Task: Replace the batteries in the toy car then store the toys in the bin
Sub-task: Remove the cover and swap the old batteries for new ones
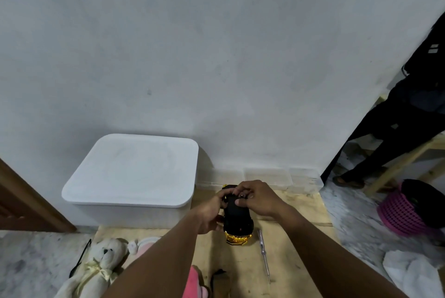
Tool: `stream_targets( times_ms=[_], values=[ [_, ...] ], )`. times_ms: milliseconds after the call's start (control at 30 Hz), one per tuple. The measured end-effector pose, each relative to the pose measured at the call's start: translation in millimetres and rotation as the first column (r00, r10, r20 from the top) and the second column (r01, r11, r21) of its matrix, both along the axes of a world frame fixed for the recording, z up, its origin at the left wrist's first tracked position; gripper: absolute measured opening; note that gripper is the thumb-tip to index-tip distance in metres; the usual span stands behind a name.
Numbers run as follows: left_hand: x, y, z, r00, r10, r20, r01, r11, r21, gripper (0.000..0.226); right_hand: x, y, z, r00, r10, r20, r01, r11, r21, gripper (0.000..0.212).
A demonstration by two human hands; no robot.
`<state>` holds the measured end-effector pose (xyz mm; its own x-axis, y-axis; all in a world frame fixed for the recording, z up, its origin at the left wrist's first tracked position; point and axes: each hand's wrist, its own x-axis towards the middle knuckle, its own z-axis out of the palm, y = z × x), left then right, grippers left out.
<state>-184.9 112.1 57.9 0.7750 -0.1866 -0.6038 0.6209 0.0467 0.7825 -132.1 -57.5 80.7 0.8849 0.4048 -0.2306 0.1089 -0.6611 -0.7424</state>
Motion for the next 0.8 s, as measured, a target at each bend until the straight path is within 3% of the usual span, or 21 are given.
stream_targets(
  times_ms=[333,500,700,800],
  values=[
    [5.4,7.3,-0.2,1.000,0.011,0.001,-0.011,1.000,0.015,0.037,-0.7,-5.6,26.7,0.984,0.017,-0.177,0.027,0.970,0.243,0.021],
    [8.9,6.0,7.8,0.999,0.037,0.002,-0.037,0.999,0.023,0.035,4.1,-16.5,35.6,0.966,-0.166,-0.200,0.236,0.881,0.409,0.017],
    [13.1,8.8,13.0,0.999,0.041,0.010,-0.041,0.998,0.039,0.042,15.4,-48.6,25.6,0.888,-0.354,-0.295,0.446,0.817,0.364,0.018],
    [12.2,7.7,12.9,1.000,0.028,0.011,-0.029,0.999,0.044,0.044,9.0,-70.9,-0.6,0.835,-0.474,-0.281,0.542,0.797,0.266,0.016]
  ],
)
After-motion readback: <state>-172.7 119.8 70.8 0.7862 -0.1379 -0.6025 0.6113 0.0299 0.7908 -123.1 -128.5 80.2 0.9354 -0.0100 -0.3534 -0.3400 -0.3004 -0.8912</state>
